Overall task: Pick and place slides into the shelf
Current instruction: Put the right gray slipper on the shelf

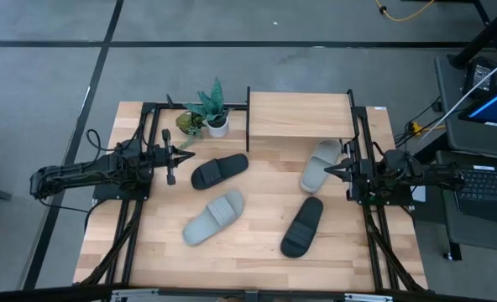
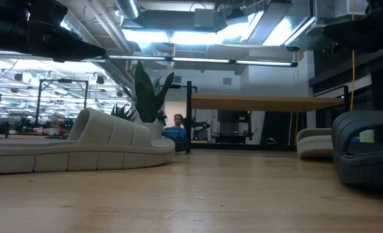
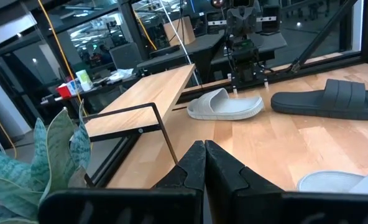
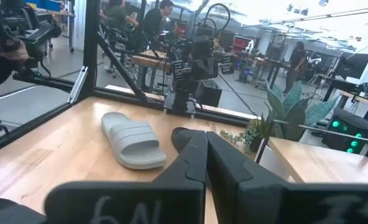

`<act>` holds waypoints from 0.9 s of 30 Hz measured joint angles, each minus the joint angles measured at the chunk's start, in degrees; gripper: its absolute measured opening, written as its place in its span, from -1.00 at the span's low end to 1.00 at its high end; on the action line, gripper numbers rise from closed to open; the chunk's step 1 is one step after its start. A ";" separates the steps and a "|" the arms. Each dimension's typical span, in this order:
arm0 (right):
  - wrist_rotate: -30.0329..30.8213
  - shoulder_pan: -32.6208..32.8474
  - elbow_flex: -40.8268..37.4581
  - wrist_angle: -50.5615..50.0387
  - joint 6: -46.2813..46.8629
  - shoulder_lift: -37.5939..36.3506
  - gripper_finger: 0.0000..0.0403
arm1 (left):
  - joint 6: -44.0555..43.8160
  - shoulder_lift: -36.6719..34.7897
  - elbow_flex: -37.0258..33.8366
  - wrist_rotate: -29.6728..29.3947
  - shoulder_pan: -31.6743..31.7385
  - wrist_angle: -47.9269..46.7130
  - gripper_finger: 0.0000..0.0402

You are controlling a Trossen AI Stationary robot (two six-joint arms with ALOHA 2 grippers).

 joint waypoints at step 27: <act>5.06 0.01 18.32 -11.40 10.51 20.90 -0.97 | -10.48 0.00 0.66 0.04 0.00 0.28 -1.00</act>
